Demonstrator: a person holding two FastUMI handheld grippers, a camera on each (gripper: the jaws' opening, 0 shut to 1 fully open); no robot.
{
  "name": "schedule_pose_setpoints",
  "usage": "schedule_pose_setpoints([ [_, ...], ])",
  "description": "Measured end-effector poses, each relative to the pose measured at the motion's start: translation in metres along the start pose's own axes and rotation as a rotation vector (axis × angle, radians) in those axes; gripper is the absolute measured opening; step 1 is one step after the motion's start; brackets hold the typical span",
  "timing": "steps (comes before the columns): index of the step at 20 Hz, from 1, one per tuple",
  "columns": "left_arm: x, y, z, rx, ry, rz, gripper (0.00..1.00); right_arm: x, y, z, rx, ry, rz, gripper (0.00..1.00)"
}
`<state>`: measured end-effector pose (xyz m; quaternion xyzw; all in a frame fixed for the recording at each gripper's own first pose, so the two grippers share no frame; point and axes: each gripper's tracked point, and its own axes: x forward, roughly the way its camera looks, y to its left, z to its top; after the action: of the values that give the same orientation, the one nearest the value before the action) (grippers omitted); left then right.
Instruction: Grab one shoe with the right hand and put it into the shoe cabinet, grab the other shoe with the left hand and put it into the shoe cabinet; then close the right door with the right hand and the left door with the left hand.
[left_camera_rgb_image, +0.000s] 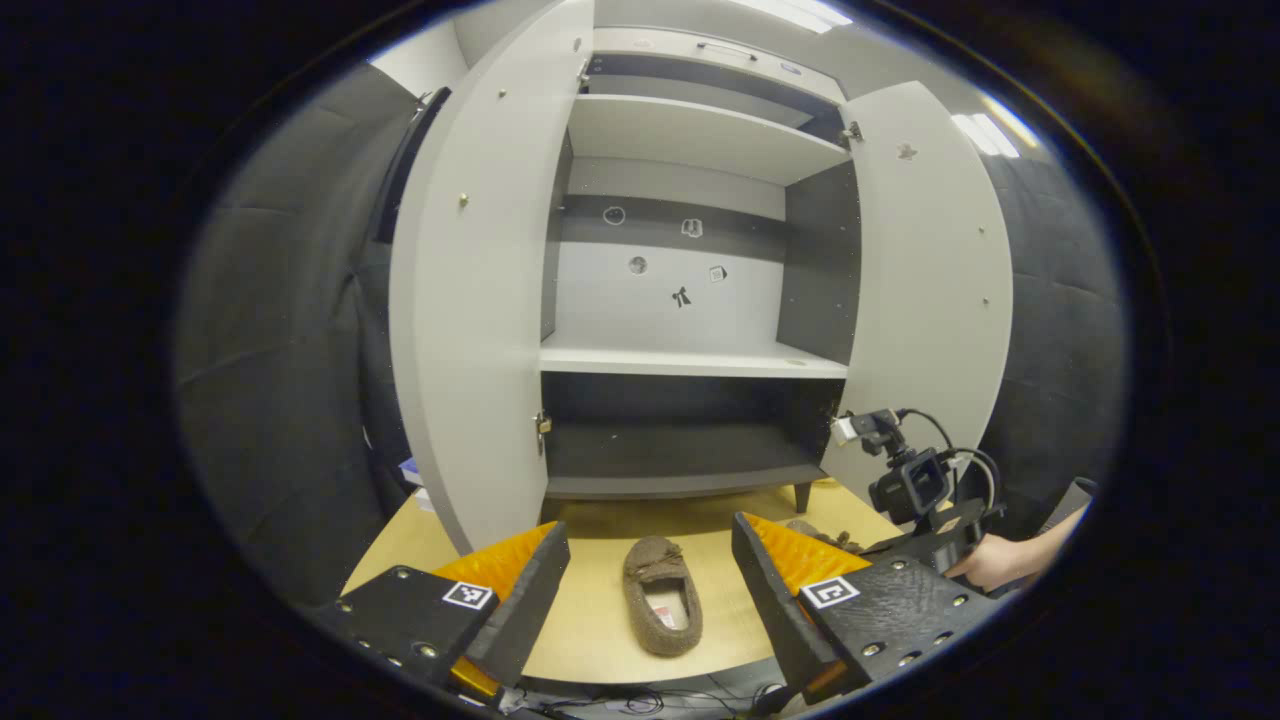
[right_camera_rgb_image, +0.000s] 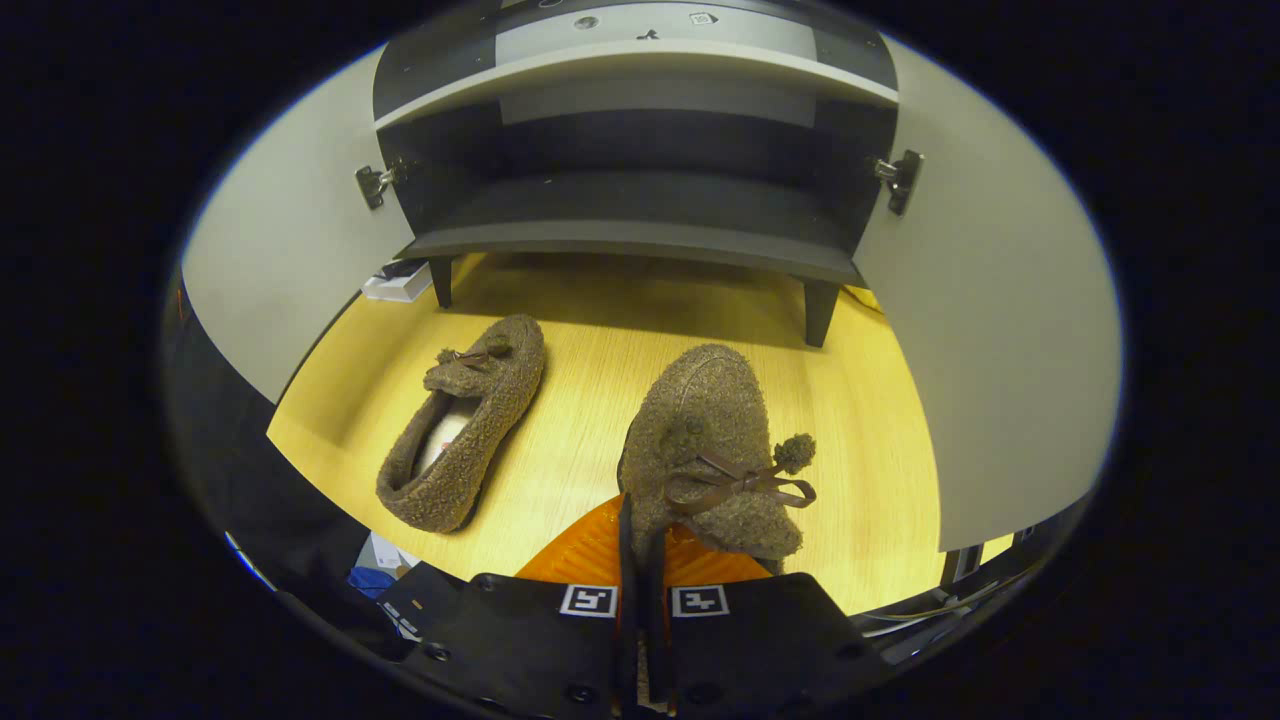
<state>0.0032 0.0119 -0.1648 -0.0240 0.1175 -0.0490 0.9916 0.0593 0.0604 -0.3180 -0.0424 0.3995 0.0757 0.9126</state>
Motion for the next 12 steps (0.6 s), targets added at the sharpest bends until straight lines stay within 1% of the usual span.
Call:
schedule_pose_setpoints([
  [4,0.006,-0.01,0.003,0.019,-0.007,-0.033,0.95,-0.033,0.002,0.013,0.059,-0.04,0.016,0.06],
  [8,0.013,-0.01,0.005,0.03,0.001,-0.049,0.95,-0.068,0.012,0.032,0.072,-0.093,0.036,0.06],
  [12,0.015,-0.006,0.014,0.049,-0.012,-0.044,0.95,-0.101,0.024,0.068,0.075,-0.164,0.074,0.06],
])
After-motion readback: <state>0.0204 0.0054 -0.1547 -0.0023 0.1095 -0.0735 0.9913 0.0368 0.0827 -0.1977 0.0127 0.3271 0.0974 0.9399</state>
